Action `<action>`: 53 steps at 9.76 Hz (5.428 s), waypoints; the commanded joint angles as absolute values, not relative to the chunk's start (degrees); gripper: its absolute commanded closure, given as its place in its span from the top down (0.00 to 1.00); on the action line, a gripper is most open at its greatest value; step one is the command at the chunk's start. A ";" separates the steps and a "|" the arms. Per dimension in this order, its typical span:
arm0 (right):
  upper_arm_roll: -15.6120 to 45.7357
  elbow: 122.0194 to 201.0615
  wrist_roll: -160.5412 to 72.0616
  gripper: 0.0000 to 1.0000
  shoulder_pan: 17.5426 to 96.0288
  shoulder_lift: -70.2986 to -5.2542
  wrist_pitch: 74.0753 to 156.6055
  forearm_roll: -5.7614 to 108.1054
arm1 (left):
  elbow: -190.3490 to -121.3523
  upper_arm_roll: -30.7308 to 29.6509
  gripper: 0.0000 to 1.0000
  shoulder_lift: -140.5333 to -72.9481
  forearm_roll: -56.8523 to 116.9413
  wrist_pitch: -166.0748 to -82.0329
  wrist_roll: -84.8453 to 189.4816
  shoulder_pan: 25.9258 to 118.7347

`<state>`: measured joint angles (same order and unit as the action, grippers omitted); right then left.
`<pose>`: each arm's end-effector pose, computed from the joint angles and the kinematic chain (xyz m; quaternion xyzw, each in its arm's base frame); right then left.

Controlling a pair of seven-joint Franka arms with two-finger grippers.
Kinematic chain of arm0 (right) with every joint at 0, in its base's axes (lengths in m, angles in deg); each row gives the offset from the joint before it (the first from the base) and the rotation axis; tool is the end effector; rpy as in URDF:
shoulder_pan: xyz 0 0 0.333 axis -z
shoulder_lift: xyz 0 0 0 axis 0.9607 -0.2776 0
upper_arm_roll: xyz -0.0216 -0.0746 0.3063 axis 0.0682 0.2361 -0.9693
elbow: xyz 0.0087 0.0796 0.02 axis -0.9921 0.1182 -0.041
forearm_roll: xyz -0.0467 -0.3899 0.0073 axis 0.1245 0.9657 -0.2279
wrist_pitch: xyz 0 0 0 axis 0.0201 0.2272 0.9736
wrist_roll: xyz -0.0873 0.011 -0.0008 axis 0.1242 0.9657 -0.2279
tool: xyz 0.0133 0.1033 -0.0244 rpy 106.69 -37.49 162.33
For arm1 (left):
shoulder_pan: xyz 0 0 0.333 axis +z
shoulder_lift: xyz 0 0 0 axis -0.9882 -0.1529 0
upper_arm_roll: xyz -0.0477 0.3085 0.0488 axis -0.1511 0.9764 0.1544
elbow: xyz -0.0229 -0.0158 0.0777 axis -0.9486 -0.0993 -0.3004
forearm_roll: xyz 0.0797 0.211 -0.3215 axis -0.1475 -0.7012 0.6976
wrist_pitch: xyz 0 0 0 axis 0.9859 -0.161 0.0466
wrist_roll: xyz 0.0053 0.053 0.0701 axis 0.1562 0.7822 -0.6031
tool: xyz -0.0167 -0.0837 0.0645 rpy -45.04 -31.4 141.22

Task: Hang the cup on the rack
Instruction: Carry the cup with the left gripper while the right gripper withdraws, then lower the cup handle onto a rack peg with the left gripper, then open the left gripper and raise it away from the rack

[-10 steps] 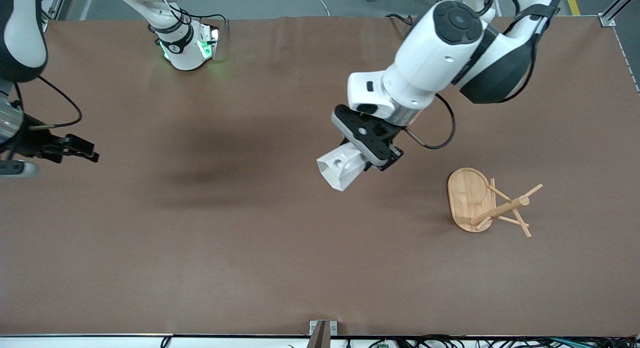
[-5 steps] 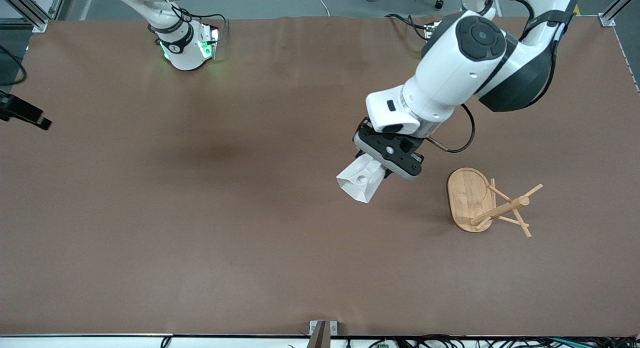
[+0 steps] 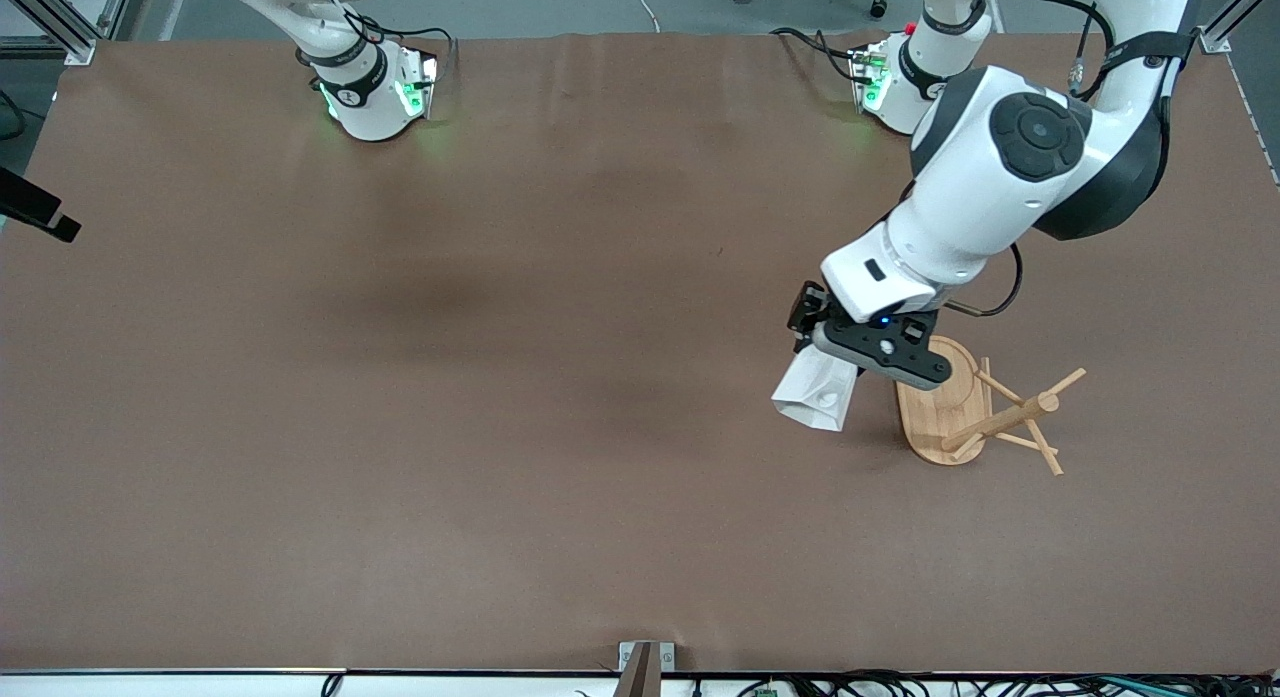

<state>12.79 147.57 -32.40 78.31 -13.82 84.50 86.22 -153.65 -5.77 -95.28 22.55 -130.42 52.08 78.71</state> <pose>0.5383 -0.0682 0.6625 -0.9922 0.1238 -0.0013 0.0166 0.5933 -0.2660 0.4807 0.9800 -0.1535 0.0914 0.0882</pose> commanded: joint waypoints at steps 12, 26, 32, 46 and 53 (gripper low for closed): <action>12.25 147.24 -31.39 1.00 78.72 -13.87 83.30 87.05 | -173.82 6.61 0.00 -88.42 25.10 -138.38 31.91 79.53; 12.34 147.16 -31.39 1.00 78.81 -13.96 83.48 86.96 | -173.21 11.45 0.01 -88.68 29.49 -136.53 19.85 80.41; 12.34 147.16 -31.21 1.00 78.81 -13.96 83.39 86.96 | -172.25 12.60 0.08 -90.52 29.84 -137.06 19.50 80.41; 12.34 147.33 -32.18 1.00 79.25 -14.14 85.33 87.23 | -152.42 13.83 1.00 -85.25 20.81 -111.31 44.74 74.88; 12.34 147.33 -33.23 1.00 79.42 -14.31 85.33 87.23 | -143.59 11.46 1.00 -83.23 20.08 -94.96 44.82 80.66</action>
<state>12.71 147.55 -32.60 79.04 -14.26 85.34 86.30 -142.35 12.43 -83.23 19.33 -96.54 44.93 78.63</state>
